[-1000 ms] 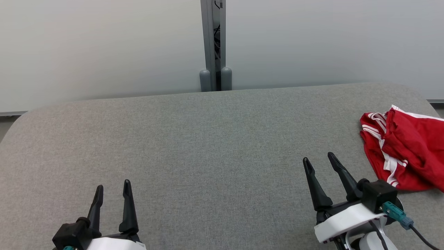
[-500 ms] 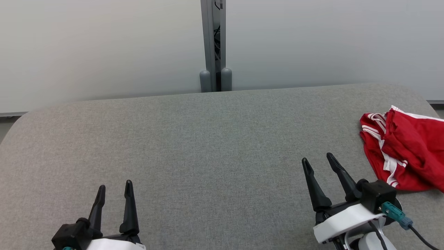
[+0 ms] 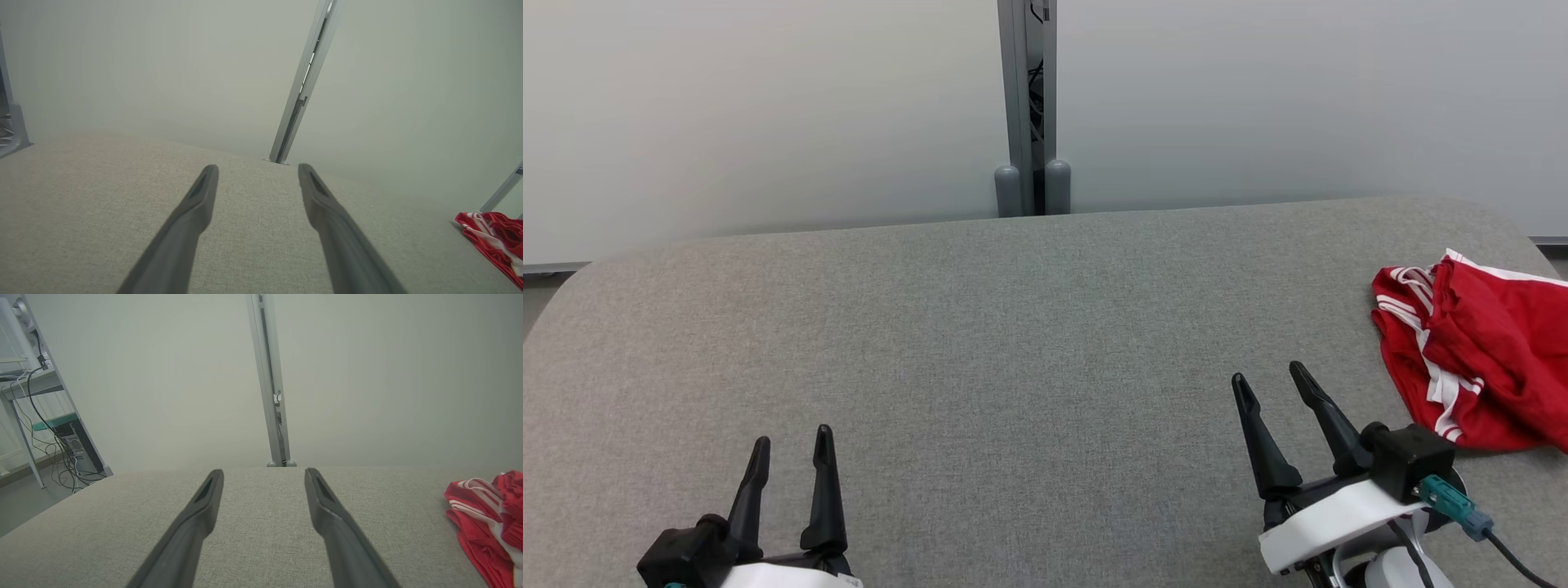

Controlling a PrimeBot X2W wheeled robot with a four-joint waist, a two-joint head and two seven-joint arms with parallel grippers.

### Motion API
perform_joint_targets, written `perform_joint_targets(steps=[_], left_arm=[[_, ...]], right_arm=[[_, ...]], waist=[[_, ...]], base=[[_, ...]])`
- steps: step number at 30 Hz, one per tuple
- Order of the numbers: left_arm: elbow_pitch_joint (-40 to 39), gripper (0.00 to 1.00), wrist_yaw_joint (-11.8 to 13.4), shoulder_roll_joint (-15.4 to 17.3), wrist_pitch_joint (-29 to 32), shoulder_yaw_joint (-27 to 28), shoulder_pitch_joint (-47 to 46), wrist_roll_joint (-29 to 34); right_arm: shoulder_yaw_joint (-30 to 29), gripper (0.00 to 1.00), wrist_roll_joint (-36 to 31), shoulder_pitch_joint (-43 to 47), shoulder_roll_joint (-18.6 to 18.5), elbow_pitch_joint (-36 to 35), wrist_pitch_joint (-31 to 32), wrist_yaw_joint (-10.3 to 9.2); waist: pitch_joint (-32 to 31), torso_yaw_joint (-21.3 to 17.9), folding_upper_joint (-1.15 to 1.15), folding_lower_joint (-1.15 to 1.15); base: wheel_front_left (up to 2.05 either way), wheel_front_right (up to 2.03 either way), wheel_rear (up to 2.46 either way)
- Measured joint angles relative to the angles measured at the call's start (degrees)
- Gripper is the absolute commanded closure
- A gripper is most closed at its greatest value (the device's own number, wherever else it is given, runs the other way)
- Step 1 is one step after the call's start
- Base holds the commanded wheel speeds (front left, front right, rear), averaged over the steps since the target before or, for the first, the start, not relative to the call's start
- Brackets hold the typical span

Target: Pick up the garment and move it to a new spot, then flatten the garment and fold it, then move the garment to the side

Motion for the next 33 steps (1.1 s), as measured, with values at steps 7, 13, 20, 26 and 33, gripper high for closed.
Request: perform_joint_targets(steps=[7, 13, 20, 26, 33], left_arm=[[1.13, 0.00, -0.54, 0.00, 0.00, -0.12, 0.26, -1.45], [1.81, 0.00, -0.49, 0.00, 0.00, -0.02, 0.26, -2.59], [2.34, 0.00, -0.52, 0.00, 0.00, 0.03, 0.26, -3.48], [2.50, 0.00, -0.49, -0.01, 0.00, 0.10, 0.26, -3.77], [3.69, 1.00, -0.51, -0.15, 0.02, 0.18, 0.58, -5.00]], right_arm=[[0.18, 0.00, 0.01, -0.01, 0.00, 0.04, 0.00, 0.00], [0.19, 0.00, 0.01, -0.01, 0.01, 0.04, 0.00, 0.00], [0.33, 0.00, 0.00, -0.02, 0.01, 0.16, -0.01, 0.00], [0.38, 0.00, -0.02, -0.02, 0.02, 0.31, -0.01, 0.00], [0.40, 1.00, -0.01, 0.59, 0.19, 1.08, 0.03, 0.00]], waist=[[-0.03, 0.07, 0.00, 0.00], [-0.08, 0.27, 0.00, 0.00], [-0.17, 0.44, 0.00, 0.00], [-0.21, 0.53, 0.00, 0.00], [-0.27, 0.69, 0.00, 0.00]], base=[[0.00, 0.00, 0.00], [0.00, 0.00, 0.00], [0.00, 0.00, 0.00], [0.00, 0.00, 0.00], [0.00, 0.00, 0.00]])
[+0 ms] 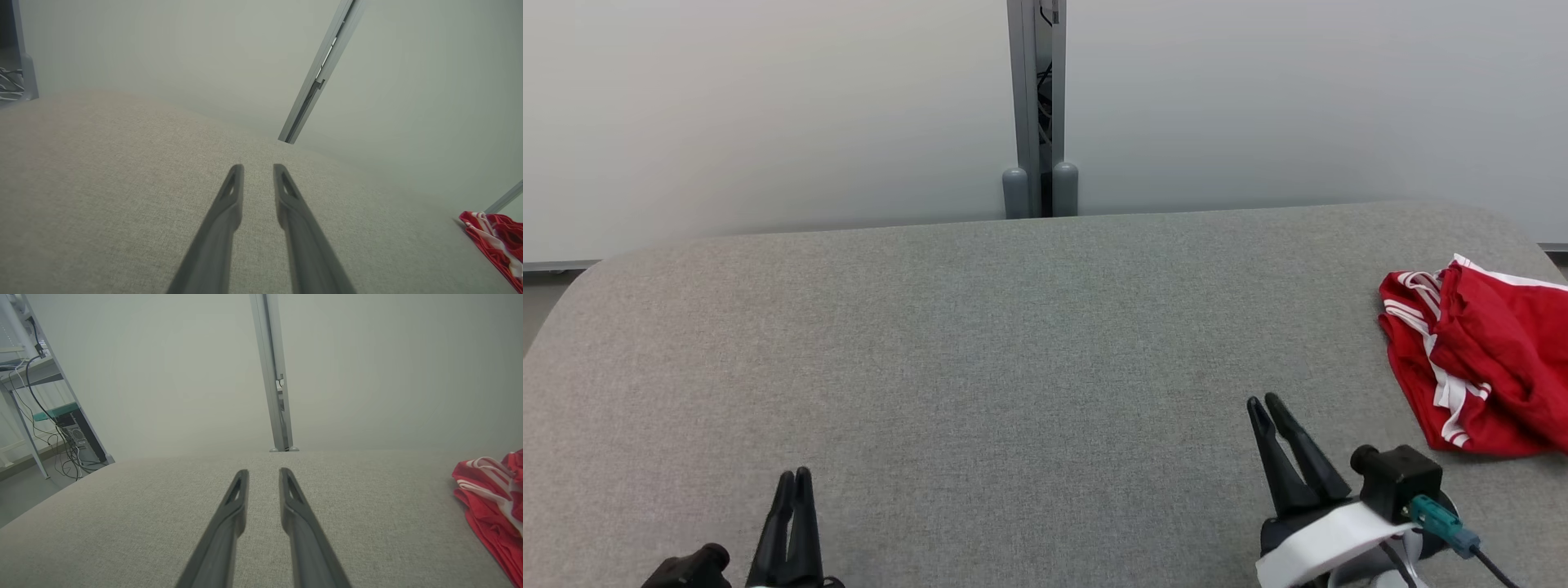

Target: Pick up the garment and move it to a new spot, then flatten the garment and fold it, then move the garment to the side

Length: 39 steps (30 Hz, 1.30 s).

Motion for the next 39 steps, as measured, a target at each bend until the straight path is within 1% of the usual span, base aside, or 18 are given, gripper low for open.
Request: perform_joint_targets(steps=[4, 20, 21, 39], left_arm=[[1.90, 1.00, 0.00, -0.26, 0.20, -0.23, 1.36, -0.35], [2.68, 1.00, -1.52, -0.24, 3.04, -0.32, -0.92, -13.80], [2.70, 1.00, -1.57, -0.24, 3.46, -0.33, -1.19, -15.36], [3.34, 1.00, -3.10, -0.18, 6.24, -0.38, -4.38, -27.64]], right_arm=[[-0.10, 1.00, 0.42, 2.39, 0.33, 1.76, 0.36, 0.00], [-4.64, 1.00, 17.11, 2.88, -0.81, 0.57, 4.74, 0.00], [-5.24, 1.00, 19.00, 2.90, -0.86, 0.42, 5.36, 0.00], [-10.26, 1.00, 33.74, 2.97, -1.38, -1.11, 9.99, -0.01]], waist=[[0.01, -0.01, 0.00, 0.00], [0.28, -0.19, 0.00, 0.00], [0.31, -0.21, 0.00, 0.00], [0.60, -0.41, 0.00, 0.00]], base=[[0.00, 0.00, 0.00], [0.00, 0.00, 0.00], [0.00, 0.00, 0.00], [0.00, 0.00, 0.00]])
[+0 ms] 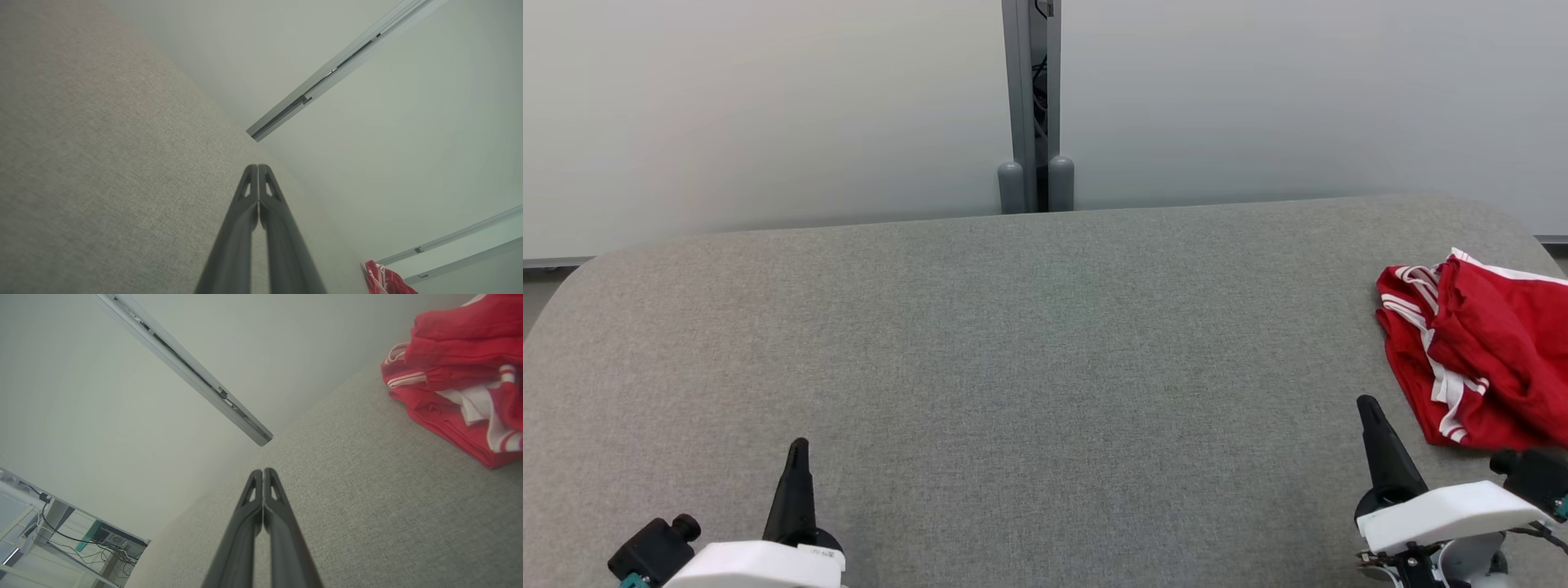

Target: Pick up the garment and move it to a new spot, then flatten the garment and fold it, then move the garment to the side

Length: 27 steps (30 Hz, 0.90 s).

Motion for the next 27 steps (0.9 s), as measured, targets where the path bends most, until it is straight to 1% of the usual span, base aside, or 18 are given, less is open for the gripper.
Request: perform_joint_targets(steps=[15, 27], left_arm=[[0.37, 1.00, -1.01, 0.05, 1.80, -0.07, -2.09, -8.80], [0.56, 1.00, -1.93, 0.09, 3.25, -0.11, -3.59, -14.91]], right_arm=[[-3.87, 1.00, 10.16, 0.07, -0.16, -0.85, 3.59, 0.00], [-6.90, 1.00, 17.08, 0.19, -0.25, -1.72, 6.10, 0.00]], waist=[[0.24, -0.17, 0.00, 0.00], [0.43, -0.30, 0.00, 0.00]], base=[[0.00, 0.00, 0.00], [0.00, 0.00, 0.00]])
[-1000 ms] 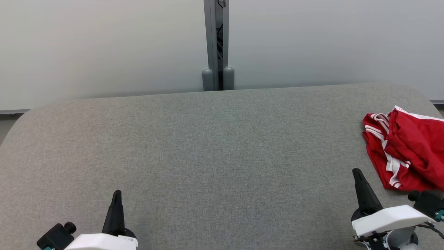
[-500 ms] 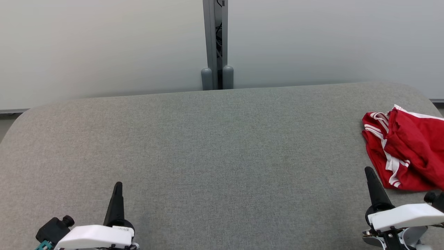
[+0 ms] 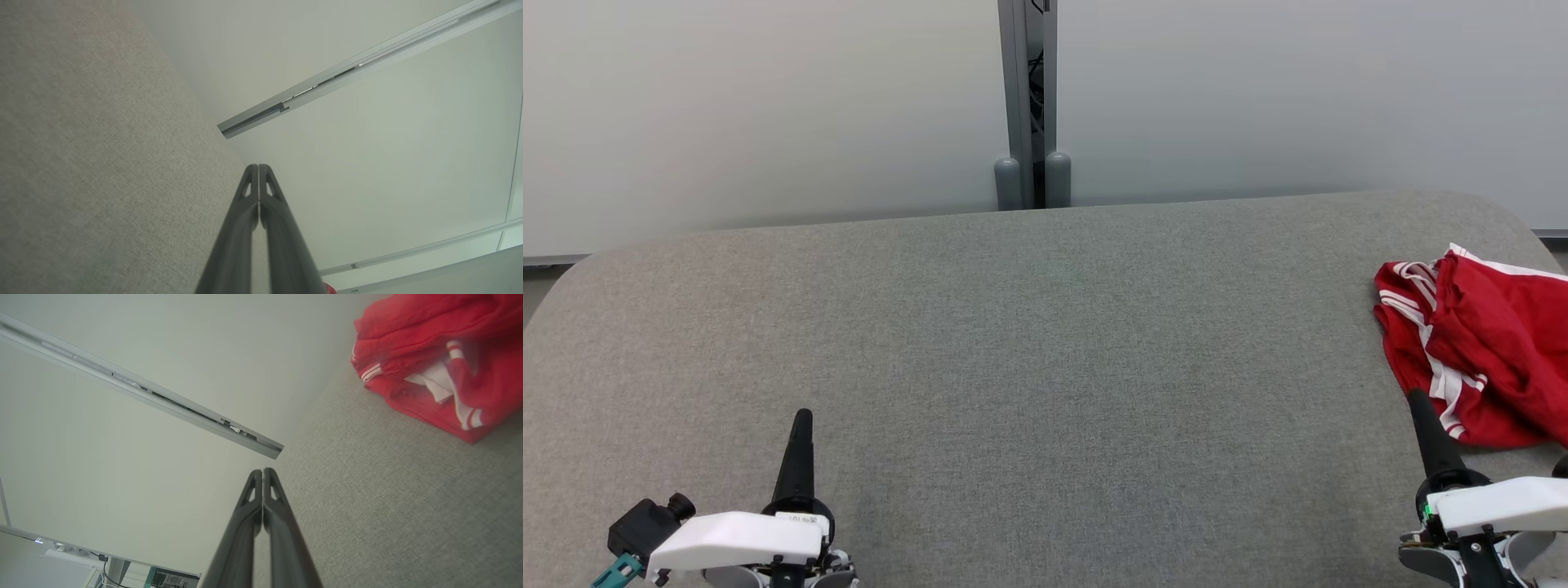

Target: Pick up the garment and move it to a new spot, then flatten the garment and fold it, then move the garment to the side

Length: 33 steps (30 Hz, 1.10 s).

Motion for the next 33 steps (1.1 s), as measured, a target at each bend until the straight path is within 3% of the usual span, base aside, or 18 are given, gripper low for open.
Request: perform_joint_targets(steps=[33], left_arm=[[0.58, 1.00, -1.58, 0.10, 2.97, -0.05, -3.39, -13.18]], right_arm=[[-6.64, 1.00, 15.06, 0.15, 0.02, -1.54, 6.01, -0.01]], waist=[[0.52, -0.35, 0.00, 0.00]], base=[[0.00, 0.00, 0.00]])
